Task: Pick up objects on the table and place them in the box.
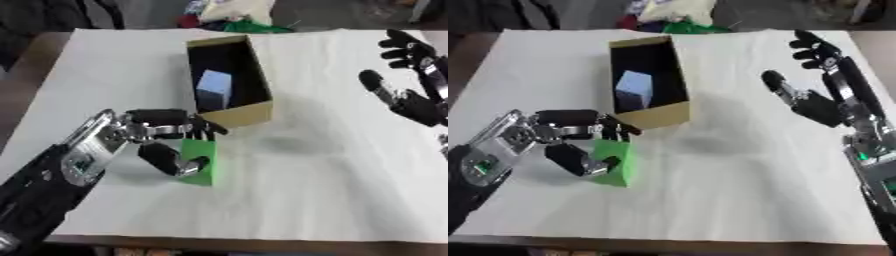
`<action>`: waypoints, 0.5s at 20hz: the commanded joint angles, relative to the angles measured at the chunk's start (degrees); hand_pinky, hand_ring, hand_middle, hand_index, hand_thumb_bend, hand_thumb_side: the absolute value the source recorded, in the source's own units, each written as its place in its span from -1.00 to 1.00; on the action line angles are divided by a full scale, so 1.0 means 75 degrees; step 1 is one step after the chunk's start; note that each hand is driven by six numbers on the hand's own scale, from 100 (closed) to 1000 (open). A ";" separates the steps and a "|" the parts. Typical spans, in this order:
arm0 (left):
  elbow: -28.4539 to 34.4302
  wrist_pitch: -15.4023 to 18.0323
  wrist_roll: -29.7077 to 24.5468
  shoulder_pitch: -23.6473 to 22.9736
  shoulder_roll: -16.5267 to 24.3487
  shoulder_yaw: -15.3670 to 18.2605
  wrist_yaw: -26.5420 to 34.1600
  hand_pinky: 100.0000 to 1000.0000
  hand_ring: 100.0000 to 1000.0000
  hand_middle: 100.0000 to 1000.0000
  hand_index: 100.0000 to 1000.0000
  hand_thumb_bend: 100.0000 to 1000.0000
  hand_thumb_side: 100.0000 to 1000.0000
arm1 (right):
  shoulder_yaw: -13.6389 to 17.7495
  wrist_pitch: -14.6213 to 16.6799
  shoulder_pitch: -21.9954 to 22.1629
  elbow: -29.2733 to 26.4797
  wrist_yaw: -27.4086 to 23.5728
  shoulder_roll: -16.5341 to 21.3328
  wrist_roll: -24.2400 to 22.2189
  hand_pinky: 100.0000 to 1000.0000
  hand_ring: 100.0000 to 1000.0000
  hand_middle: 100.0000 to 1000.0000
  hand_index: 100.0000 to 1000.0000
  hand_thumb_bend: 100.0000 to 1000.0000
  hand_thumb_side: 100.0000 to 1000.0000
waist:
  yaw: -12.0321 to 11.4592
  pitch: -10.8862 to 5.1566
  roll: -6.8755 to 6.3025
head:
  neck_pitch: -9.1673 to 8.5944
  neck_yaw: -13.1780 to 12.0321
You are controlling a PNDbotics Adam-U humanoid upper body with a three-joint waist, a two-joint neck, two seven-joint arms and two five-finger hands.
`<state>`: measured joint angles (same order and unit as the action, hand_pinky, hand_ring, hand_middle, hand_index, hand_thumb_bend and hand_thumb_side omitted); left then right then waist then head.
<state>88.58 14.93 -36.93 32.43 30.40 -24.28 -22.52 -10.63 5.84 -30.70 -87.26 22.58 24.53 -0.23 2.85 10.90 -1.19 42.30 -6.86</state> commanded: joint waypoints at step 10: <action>0.1025 -0.0023 0.0332 0.0291 0.1060 0.0355 0.0654 -0.11 -0.12 0.28 0.93 -1.00 -0.28 | 0.0050 0.0024 -0.0014 -0.0040 0.0051 0.0179 -0.0195 0.54 0.62 0.65 0.98 -0.08 0.62 | -0.0002 -0.0189 -0.0043 | 0.0062 0.0024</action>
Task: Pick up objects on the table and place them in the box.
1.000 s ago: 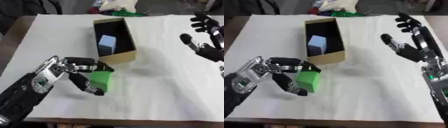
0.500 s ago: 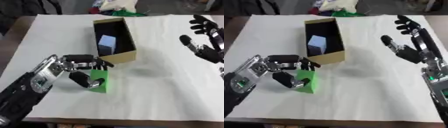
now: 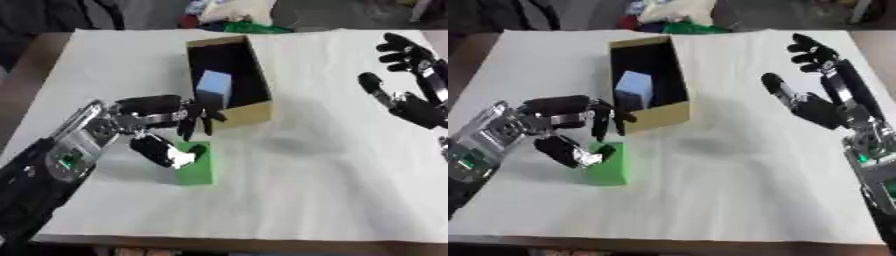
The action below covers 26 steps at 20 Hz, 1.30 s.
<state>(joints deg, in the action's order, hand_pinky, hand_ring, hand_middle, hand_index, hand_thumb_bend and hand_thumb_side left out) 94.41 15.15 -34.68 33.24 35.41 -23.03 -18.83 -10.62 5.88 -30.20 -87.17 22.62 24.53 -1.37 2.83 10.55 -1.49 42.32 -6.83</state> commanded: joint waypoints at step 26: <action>-0.1453 0.0299 -0.0340 0.0141 -0.0062 -0.0065 -0.2910 0.53 0.42 0.58 1.00 0.36 0.53 | 0.0038 0.0099 -0.0052 -0.0018 0.0066 0.0165 -0.0258 0.54 0.63 0.64 0.98 -0.11 0.64 | 0.0004 -0.0141 0.0001 | 0.0078 0.0032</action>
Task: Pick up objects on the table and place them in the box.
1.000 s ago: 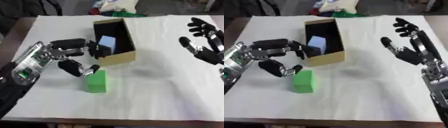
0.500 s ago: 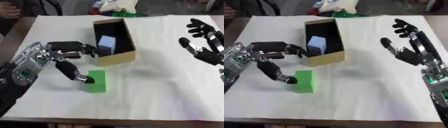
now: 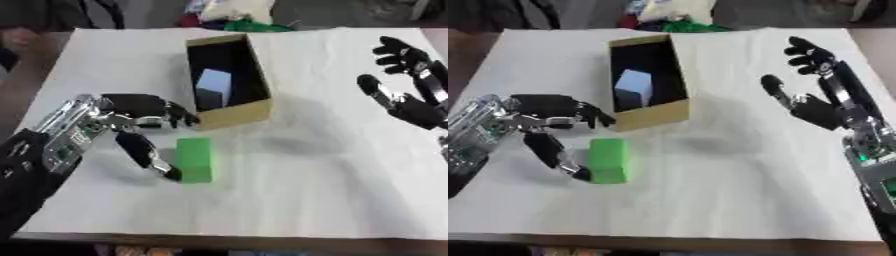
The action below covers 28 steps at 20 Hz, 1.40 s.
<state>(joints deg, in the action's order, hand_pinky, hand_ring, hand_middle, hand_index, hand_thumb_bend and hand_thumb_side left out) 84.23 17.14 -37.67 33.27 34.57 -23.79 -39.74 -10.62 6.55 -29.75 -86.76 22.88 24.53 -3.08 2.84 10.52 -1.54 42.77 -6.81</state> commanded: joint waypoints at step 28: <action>-0.0279 -0.0113 0.1555 -0.0101 -0.0548 -0.0110 -0.0640 0.09 -0.25 -0.22 0.45 -1.00 0.10 | 0.0093 0.0017 -0.0004 -0.0069 0.0054 0.0166 -0.0052 0.54 0.63 0.64 0.98 -0.14 0.64 | 0.0011 -0.0069 0.0001 | -0.0021 0.0096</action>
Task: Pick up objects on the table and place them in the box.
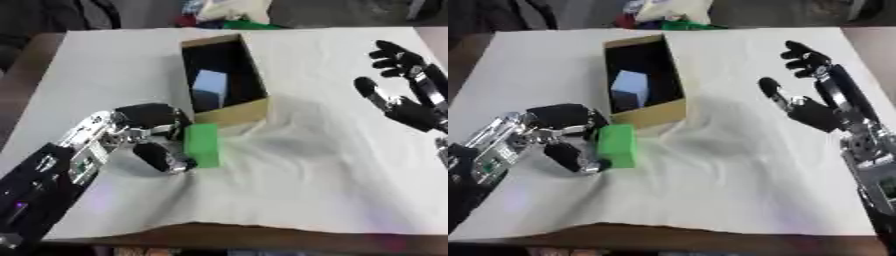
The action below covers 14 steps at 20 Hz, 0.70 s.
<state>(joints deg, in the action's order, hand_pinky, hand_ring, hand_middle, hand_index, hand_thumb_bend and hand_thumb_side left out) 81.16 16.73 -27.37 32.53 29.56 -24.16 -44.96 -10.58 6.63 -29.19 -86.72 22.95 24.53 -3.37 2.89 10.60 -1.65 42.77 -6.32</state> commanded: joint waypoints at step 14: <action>0.2064 -0.1006 -0.0299 0.1007 0.1696 0.0555 0.2637 0.11 -0.28 -0.25 0.45 -1.00 0.06 | 0.0066 0.0017 -0.0027 -0.0012 0.0059 0.0180 -0.0055 0.54 0.62 0.64 0.98 -0.18 0.65 | 0.0043 -0.0163 -0.0051 | 0.0020 0.0004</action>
<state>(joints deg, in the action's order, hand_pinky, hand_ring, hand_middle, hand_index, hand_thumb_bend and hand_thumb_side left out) 95.60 10.30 -29.40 38.87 39.89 -21.63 -26.81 -10.57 6.63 -28.70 -86.32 23.12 24.54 -3.60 3.17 10.50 -2.06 42.77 -6.15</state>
